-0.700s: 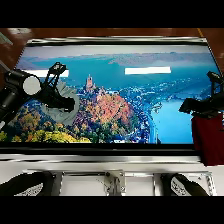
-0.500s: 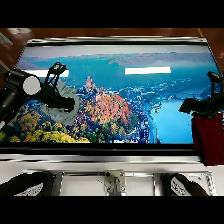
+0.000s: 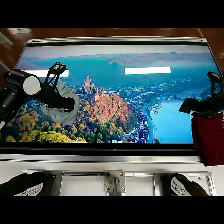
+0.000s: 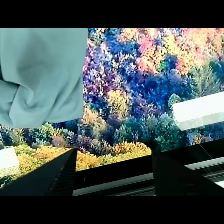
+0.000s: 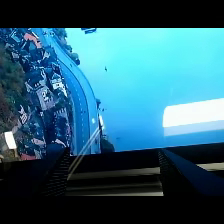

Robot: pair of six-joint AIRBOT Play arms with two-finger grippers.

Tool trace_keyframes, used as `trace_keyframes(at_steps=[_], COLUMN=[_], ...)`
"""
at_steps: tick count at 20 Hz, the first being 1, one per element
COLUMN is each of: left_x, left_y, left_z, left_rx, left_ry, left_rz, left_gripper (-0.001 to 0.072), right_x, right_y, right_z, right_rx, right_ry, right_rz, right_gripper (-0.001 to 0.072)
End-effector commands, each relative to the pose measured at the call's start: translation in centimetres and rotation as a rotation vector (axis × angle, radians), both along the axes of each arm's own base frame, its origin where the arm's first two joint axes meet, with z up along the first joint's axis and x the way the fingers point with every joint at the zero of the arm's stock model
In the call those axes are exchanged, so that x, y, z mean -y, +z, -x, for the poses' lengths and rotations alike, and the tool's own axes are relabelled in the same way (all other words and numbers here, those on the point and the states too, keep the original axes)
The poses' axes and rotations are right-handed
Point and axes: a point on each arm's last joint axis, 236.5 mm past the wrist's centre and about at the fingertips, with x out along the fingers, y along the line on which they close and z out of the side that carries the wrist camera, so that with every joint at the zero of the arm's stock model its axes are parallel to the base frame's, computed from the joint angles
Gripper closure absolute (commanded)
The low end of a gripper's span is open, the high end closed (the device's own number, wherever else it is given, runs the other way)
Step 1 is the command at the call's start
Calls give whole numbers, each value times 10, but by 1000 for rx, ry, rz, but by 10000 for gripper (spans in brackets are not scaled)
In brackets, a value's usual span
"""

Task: Fold the shirts.

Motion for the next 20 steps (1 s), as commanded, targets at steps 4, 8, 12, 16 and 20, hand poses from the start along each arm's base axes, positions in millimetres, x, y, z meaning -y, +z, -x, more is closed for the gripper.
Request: trace_keyframes(at_steps=[4,8,12,16,20], left_x=[11,36,-21,-103,-126], left_y=[6,9,-6,-61,-126], left_z=[-25,-34,-60,-68,-64], left_rx=[103,128,153,-15,-183], left_ry=[1,1,200,428,486], left_rz=[44,149,15,-59,-104], left_gripper=[184,183,-13,-13,-13], right_x=[6,6,8,10,12], right_y=[6,7,8,11,12], right_z=[-21,-24,-28,-34,-37], right_rx=[94,104,122,149,166], right_ry=[-21,-22,-26,-32,-35], right_rz=[18,20,26,33,41], right_gripper=[57,57,57,57,57])
